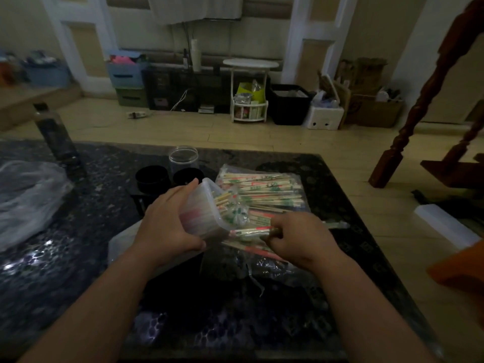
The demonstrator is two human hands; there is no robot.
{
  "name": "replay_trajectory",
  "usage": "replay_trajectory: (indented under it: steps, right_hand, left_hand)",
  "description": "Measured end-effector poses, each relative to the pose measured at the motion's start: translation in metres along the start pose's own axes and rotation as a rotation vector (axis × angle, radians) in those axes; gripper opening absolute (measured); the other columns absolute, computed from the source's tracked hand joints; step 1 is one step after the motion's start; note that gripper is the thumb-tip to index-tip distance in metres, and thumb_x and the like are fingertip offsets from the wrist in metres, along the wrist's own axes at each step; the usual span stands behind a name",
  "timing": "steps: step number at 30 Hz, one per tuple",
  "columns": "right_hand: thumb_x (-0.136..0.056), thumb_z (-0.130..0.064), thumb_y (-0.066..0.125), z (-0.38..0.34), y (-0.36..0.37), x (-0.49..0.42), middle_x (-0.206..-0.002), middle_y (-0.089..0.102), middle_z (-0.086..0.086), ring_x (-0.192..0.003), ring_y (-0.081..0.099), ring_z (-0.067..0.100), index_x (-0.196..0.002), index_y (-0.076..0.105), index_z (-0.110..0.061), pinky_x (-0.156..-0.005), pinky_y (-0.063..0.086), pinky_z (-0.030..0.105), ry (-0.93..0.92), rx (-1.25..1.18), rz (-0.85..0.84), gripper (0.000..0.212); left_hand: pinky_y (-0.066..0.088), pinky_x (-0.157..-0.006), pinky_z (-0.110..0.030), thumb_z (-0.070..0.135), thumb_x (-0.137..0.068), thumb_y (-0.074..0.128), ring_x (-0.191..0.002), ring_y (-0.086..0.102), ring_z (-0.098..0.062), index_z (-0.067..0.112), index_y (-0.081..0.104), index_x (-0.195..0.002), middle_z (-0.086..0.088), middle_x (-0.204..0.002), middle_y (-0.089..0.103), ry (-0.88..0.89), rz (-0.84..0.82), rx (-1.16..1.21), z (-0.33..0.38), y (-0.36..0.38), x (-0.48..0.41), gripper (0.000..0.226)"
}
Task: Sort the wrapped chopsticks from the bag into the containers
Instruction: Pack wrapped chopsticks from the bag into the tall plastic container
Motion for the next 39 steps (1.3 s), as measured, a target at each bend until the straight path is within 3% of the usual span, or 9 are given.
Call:
replay_trajectory:
  steps: [4, 7, 12, 14, 17, 21, 25, 35, 39]
  right_hand:
    - [-0.090, -0.044, 0.049, -0.018, -0.020, 0.000, -0.069, 0.060, -0.002, -0.074, 0.056, 0.027, -0.068, 0.064, -0.020, -0.072, 0.031, 0.035, -0.132, 0.097, 0.253, 0.035]
    - [-0.092, -0.036, 0.042, -0.016, -0.035, 0.010, -0.070, 0.053, -0.002, -0.067, 0.048, 0.021, -0.062, 0.061, -0.019, -0.067, 0.029, 0.030, -0.140, -0.105, 0.557, 0.039]
    - [-0.099, -0.040, 0.039, -0.004, -0.040, 0.014, -0.087, 0.049, -0.003, -0.071, 0.048, 0.012, -0.080, 0.064, -0.012, -0.059, 0.043, 0.029, -0.054, -0.405, 0.635, 0.042]
    - [-0.101, -0.037, 0.048, 0.003, -0.045, 0.014, -0.088, 0.050, -0.006, -0.075, 0.047, 0.002, -0.086, 0.069, -0.014, -0.064, 0.038, 0.010, -0.011, -0.537, 0.677, 0.035]
    - [-0.095, -0.026, 0.064, 0.011, -0.050, 0.012, -0.089, 0.059, -0.006, -0.086, 0.053, -0.009, -0.088, 0.076, -0.020, -0.071, 0.036, 0.003, 0.057, -0.670, 0.743, 0.015]
    - [-0.098, -0.026, 0.059, 0.019, -0.038, 0.007, -0.089, 0.071, 0.007, -0.081, 0.070, 0.014, -0.079, 0.071, -0.027, -0.072, 0.056, 0.027, 0.189, -1.172, 0.682, 0.022]
    - [-0.103, -0.027, 0.049, 0.022, -0.028, 0.013, -0.068, 0.071, 0.006, -0.064, 0.069, 0.018, -0.078, 0.068, -0.009, -0.059, 0.057, 0.028, 0.368, -1.555, 0.655, 0.036]
    - [-0.097, -0.021, 0.058, 0.010, -0.011, 0.000, -0.058, 0.055, -0.003, -0.054, 0.051, 0.006, -0.073, 0.064, -0.013, -0.051, 0.041, 0.022, 0.396, -1.546, 0.466, 0.026]
    - [-0.091, -0.011, 0.065, 0.004, -0.012, -0.005, -0.082, 0.058, 0.003, -0.062, 0.050, 0.010, -0.087, 0.056, -0.016, -0.052, 0.038, 0.023, 0.296, -1.667, 0.441, 0.011]
  left_hand:
    - [0.039, -0.106, -0.048, 0.058, -0.032, 0.069, -0.128, 0.045, -0.022, 0.032, 0.033, -0.150, 0.000, -0.143, 0.045, 0.014, -0.003, -0.020, 0.002, 0.001, 0.001, 0.126]
    - [0.038, -0.106, -0.047, 0.058, -0.032, 0.069, -0.128, 0.044, -0.022, 0.032, 0.033, -0.150, 0.001, -0.143, 0.045, 0.017, -0.003, -0.007, 0.003, 0.000, 0.002, 0.126]
    - [0.040, -0.103, -0.046, 0.056, -0.031, 0.068, -0.125, 0.045, -0.022, 0.032, 0.034, -0.150, 0.001, -0.141, 0.046, 0.016, -0.004, -0.003, 0.004, -0.001, 0.002, 0.126]
    - [0.040, -0.102, -0.045, 0.054, -0.033, 0.069, -0.124, 0.046, -0.023, 0.032, 0.034, -0.150, 0.001, -0.140, 0.046, 0.027, -0.004, -0.011, 0.004, -0.001, 0.002, 0.124]
    - [0.039, -0.104, -0.047, 0.054, -0.034, 0.071, -0.127, 0.044, -0.022, 0.033, 0.033, -0.151, 0.001, -0.143, 0.044, 0.024, -0.012, -0.005, 0.003, 0.000, 0.002, 0.124]
    - [0.039, -0.104, -0.049, 0.056, -0.033, 0.070, -0.129, 0.043, -0.021, 0.033, 0.032, -0.151, 0.002, -0.144, 0.043, 0.028, -0.026, -0.005, 0.003, 0.002, 0.003, 0.126]
    - [0.039, -0.105, -0.047, 0.056, -0.033, 0.070, -0.129, 0.043, -0.021, 0.033, 0.033, -0.151, 0.002, -0.144, 0.044, 0.036, -0.021, -0.006, 0.003, 0.002, 0.002, 0.126]
    - [0.036, -0.107, -0.043, 0.056, -0.032, 0.068, -0.131, 0.042, -0.017, 0.035, 0.033, -0.149, 0.004, -0.146, 0.042, 0.060, -0.068, -0.016, 0.007, 0.008, 0.003, 0.124]
    - [0.036, -0.108, -0.045, 0.056, -0.032, 0.069, -0.132, 0.041, -0.018, 0.037, 0.031, -0.149, 0.004, -0.146, 0.042, 0.065, -0.075, -0.026, 0.006, 0.010, 0.003, 0.125]
Point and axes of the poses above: each hand's wrist, its own x-axis away from the middle knuckle, its own y-axis out of the palm, z = x × y, the point moved 9 cm from there along -x, towards the middle knuckle
